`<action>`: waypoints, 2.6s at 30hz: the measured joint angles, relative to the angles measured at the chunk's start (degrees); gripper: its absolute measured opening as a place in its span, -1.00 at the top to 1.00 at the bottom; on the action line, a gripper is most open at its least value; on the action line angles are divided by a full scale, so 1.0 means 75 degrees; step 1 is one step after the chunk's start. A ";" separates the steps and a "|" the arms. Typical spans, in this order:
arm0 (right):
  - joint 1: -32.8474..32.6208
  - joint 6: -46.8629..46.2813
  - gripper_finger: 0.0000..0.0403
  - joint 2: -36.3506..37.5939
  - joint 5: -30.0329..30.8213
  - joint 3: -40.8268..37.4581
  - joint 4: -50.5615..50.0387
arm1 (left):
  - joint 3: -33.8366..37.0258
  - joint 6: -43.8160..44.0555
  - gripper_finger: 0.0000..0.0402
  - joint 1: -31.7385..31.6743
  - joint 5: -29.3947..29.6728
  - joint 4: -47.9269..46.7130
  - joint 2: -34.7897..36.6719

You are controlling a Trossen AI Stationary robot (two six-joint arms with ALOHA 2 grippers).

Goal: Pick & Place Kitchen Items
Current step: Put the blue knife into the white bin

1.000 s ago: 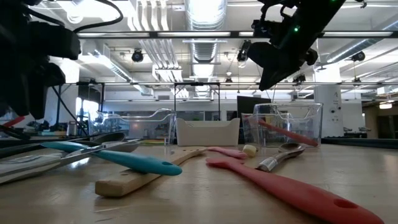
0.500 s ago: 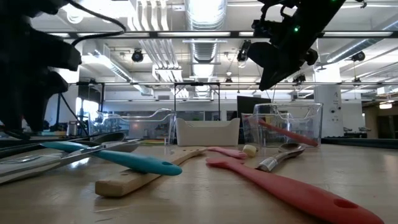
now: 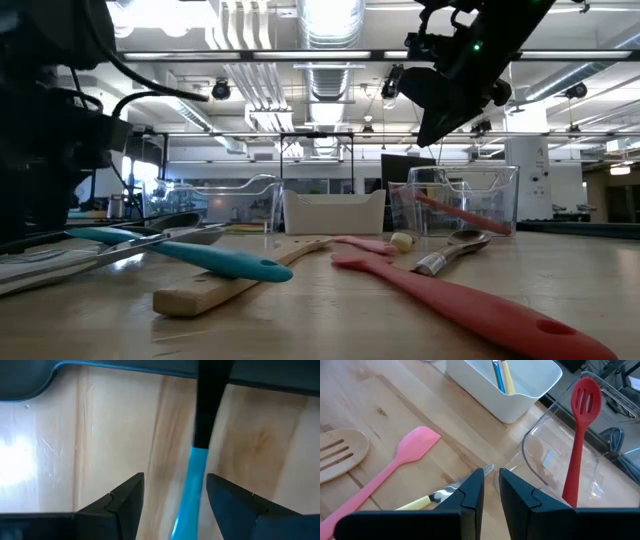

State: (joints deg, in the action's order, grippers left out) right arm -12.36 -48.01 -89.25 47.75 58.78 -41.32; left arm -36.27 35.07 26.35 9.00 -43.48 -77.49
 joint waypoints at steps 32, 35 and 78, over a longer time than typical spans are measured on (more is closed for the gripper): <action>0.0000 0.0006 0.74 0.0000 -0.0027 0.0001 0.0024 | -0.0009 -0.0259 0.04 0.0000 0.0112 0.0273 -0.0179; 0.0000 0.0006 0.74 0.0000 -0.0027 0.0000 0.0032 | -0.0009 -0.0259 0.21 0.0003 0.0060 0.0308 -0.0179; 0.0000 -0.0781 0.74 -0.0012 0.0210 0.0223 0.0454 | -0.0136 -0.2223 0.82 -0.0210 0.3641 0.3559 0.3250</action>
State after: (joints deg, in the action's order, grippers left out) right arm -12.36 -53.87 -89.34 49.33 60.45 -37.92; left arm -37.29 18.40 24.77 36.31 -16.79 -53.11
